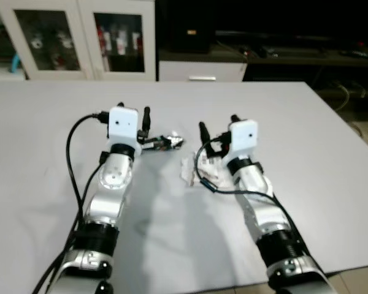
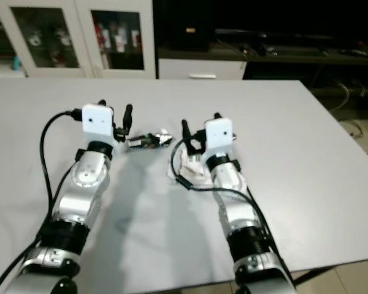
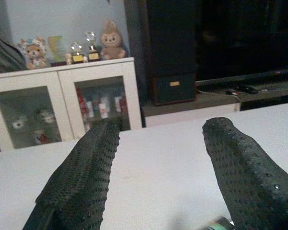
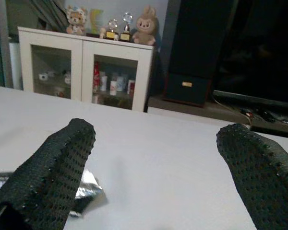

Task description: Picking trash to rubbish bin

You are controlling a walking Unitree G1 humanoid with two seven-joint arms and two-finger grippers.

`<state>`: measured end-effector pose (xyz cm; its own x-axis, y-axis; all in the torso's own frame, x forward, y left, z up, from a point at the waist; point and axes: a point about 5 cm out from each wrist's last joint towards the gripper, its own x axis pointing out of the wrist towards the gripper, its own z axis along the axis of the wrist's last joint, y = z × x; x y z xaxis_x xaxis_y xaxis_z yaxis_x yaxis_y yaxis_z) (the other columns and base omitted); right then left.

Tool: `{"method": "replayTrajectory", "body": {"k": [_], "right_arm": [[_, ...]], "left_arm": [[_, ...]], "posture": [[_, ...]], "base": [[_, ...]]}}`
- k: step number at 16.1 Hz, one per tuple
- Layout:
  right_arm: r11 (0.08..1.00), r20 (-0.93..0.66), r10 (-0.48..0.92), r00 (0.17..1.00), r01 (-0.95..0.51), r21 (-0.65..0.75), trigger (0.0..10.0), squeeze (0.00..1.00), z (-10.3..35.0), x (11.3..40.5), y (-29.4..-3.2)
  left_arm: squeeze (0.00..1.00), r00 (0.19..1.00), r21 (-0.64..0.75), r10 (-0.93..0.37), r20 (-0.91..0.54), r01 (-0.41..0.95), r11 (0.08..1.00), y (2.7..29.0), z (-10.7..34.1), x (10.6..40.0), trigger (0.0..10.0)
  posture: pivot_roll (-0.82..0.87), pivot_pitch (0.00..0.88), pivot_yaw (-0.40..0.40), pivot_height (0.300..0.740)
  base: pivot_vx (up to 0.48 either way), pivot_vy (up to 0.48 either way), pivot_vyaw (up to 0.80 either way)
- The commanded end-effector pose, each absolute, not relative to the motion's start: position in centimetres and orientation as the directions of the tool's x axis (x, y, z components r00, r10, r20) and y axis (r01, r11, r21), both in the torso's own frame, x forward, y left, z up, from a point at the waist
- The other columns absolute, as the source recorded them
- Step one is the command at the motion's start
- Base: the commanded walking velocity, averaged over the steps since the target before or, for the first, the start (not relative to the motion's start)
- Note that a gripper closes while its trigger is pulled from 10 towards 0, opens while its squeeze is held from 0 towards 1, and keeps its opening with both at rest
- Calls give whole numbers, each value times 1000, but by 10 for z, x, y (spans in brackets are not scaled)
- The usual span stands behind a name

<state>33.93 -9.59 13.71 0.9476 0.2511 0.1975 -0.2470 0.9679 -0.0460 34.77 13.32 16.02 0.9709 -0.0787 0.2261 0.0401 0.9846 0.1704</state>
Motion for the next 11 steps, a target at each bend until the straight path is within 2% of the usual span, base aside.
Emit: {"method": "replayTrajectory", "body": {"k": [1,5,7,8,9,11], "right_arm": [[971,195,239,951,-236,-42,10000,0,137,339,-100],[970,193,243,951,-240,-43,10000,0,136,339,-100],[970,191,244,951,-241,-42,10000,0,136,339,-100],[969,191,246,950,-242,-42,10000,0,136,339,-99],[969,190,247,950,-244,-43,10000,0,136,339,-99],[968,189,250,950,-246,-43,10000,0,136,339,-99]], "left_arm": [[0,968,161,-112,225,77,984,125,160,347,10000],[0,969,178,-125,213,87,980,124,159,347,10000],[0,971,132,-137,194,113,985,125,156,348,10000],[0,976,49,-134,172,128,991,128,155,349,10000],[0,978,23,-132,161,130,991,131,154,350,10000],[0,980,75,-99,172,87,993,147,158,354,10000]], "posture": [[-17,13,-68,740],[-14,15,-69,740],[-16,16,-67,740],[-18,14,-66,740],[-18,15,-66,740],[-16,14,-67,740]], "base": [[0,0,0],[0,0,0],[0,0,0],[0,0,0],[0,0,0],[0,0,0]]}}
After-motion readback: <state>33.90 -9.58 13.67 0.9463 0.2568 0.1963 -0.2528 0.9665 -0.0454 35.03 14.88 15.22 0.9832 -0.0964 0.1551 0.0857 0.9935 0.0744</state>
